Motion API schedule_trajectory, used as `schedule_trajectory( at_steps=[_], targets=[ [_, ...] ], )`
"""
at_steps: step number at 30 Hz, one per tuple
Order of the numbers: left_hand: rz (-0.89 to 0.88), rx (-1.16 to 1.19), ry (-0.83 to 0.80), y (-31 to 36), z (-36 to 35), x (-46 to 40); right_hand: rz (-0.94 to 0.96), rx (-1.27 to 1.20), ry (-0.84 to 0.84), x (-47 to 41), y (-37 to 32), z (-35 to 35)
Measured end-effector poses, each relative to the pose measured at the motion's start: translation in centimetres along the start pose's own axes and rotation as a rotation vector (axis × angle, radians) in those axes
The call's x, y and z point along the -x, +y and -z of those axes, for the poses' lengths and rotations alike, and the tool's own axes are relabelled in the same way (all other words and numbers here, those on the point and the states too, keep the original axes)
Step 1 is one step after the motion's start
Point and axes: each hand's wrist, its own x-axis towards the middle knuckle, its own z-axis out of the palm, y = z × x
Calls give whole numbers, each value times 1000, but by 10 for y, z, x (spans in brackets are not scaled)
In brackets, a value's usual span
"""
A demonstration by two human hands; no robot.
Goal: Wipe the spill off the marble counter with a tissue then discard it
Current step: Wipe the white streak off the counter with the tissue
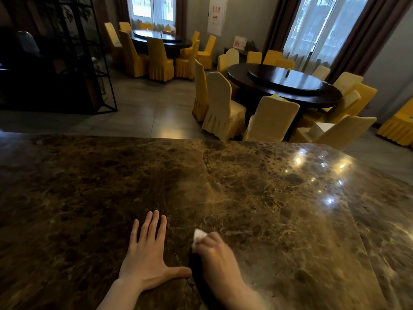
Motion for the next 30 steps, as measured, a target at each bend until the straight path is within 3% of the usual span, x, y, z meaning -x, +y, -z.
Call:
schedule_trajectory(
  at_steps=[2, 3, 7, 9, 11, 14, 16, 20, 22, 25, 28, 30],
  targets=[
    [3, -2, -3, 0, 0, 0, 81, 13, -45, 5, 5, 3],
    [3, 2, -1, 1, 0, 0, 30, 17, -12, 7, 14, 9],
    [9, 8, 28, 2, 0, 2, -463, 70, 263, 13, 62, 37],
    [13, -1, 26, 3, -1, 2, -559, 64, 311, 7, 60, 36],
    [7, -2, 27, 2, 0, 1, -445, 70, 240, -4, 33, 25],
    [5, 1, 20, 2, 1, 1, -43, 53, 6, -1, 6, 9],
    [6, 8, 26, 2, 1, 2, -15, 40, 2, 5, 23, 19],
    [14, -1, 26, 3, 2, 2, -627, 70, 278, 18, 86, 51],
    [11, 8, 31, 3, 0, 2, -712, 107, 319, 11, 80, 50],
    [5, 27, 45, 1, -1, 1, -408, 45, 160, -9, 23, 24],
    [7, -11, 14, 1, -1, 0, 8, -18, -138, -10, -16, 9],
    [8, 3, 8, 1, 0, 0, 43, -10, -128, -8, -1, 23]
  ],
)
